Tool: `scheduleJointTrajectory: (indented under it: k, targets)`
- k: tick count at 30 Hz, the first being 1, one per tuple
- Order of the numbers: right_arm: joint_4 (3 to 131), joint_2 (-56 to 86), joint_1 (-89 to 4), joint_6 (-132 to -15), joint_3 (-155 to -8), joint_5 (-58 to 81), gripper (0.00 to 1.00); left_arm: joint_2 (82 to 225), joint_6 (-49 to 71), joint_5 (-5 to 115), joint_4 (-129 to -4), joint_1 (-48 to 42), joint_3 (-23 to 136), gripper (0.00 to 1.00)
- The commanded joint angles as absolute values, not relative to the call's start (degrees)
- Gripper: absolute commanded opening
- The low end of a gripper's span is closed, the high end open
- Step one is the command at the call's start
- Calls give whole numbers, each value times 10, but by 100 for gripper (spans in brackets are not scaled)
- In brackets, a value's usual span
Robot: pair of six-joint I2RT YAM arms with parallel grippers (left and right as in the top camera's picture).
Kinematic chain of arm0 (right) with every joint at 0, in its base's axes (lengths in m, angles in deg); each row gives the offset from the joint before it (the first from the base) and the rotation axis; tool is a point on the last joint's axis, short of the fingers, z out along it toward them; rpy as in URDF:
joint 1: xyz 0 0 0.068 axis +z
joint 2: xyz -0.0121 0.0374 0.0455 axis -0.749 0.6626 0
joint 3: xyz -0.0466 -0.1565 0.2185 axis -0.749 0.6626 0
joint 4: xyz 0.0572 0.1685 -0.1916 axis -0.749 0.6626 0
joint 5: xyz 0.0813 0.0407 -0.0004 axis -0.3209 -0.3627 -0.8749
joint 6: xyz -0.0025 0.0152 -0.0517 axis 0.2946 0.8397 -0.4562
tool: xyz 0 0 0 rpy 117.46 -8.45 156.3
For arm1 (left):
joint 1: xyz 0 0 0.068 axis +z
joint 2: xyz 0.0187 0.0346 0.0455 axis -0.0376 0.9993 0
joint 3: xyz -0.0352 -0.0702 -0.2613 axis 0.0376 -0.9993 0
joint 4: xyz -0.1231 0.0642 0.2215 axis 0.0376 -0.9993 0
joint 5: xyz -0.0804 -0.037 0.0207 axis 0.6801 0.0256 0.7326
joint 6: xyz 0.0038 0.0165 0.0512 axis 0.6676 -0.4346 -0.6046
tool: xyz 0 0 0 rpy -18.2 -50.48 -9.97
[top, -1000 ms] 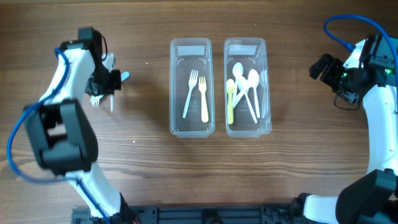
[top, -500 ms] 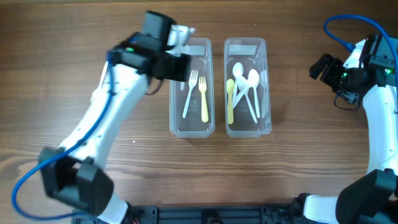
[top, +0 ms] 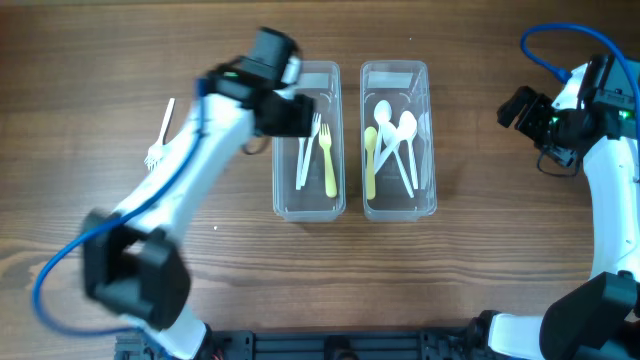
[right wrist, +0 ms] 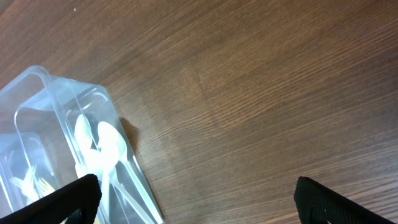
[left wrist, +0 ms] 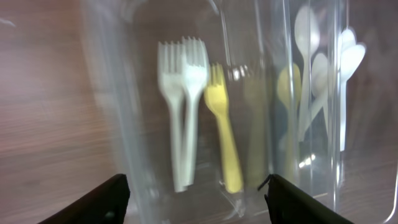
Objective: Pack container
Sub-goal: 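Return the left gripper to the blue fork and grasp it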
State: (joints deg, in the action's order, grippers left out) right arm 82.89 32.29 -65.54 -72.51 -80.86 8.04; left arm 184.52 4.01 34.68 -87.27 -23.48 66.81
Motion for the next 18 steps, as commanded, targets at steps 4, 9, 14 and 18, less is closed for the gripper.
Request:
scheduleJointTrajectory:
  k: [4, 9, 14, 18]
  targets:
    - [827, 330, -654, -723, -808, 76, 100, 1780, -215, 309, -947, -76, 677, 73]
    - [829, 330, -654, -723, -808, 76, 100, 1824, -250, 309, -933, 19, 646, 70]
    - [831, 330, -654, -723, -808, 76, 100, 1901, -349, 309, -920, 62, 635, 68]
    - [829, 330, -654, -723, -808, 76, 100, 1956, -457, 309, -916, 62, 635, 64]
